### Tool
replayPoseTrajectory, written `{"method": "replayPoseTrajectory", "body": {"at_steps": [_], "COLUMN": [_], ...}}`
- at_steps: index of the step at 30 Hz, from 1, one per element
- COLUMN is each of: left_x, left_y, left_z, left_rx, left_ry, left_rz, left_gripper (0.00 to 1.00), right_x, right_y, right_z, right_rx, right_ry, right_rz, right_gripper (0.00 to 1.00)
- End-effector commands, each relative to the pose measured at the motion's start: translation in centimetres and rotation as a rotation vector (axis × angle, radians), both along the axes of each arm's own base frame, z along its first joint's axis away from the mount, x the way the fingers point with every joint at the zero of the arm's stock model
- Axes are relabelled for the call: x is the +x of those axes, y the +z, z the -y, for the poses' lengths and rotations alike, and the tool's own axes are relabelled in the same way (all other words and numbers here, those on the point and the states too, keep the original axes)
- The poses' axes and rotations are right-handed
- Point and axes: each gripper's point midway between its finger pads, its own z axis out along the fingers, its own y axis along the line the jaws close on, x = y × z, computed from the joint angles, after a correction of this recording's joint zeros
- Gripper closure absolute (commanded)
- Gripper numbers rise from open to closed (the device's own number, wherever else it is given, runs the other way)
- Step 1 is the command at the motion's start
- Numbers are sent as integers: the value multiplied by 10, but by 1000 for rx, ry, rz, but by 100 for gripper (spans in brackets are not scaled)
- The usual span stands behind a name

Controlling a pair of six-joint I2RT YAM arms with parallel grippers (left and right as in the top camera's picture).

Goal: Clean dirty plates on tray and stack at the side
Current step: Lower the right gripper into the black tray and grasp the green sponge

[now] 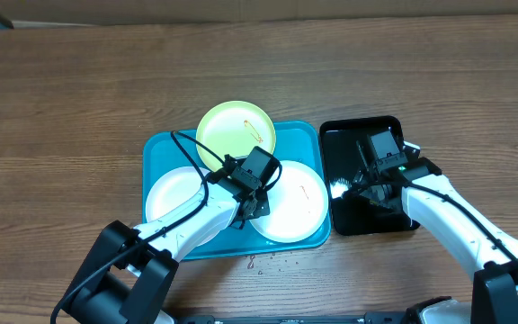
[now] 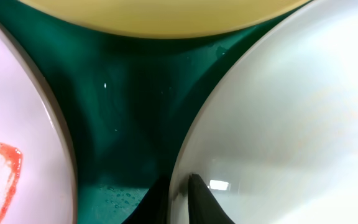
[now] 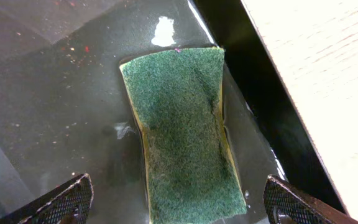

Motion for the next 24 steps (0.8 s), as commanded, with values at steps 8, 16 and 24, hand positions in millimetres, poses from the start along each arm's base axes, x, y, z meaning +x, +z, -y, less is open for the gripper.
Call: {"method": "replayPoseTrajectory", "body": {"at_steps": [8,16,24], "left_x": [-5,-6,-7], "left_y": [-3,-3,-3], "left_z": [0,0,-1], "left_rx": [-6,-8,-1], "left_ry": [0,0,-8], "left_rz": [-14,-20,-24], "left_gripper": [85,96,96], "right_x": [-13,-19,-16], "right_y": [-21,-18,11], "right_z": [4,-40,-32], "right_rx": [-1,208,129], "right_ry": [-6,170,239], "right_rz": [-9,-89,-142], "right_gripper": [39,61,92]}}
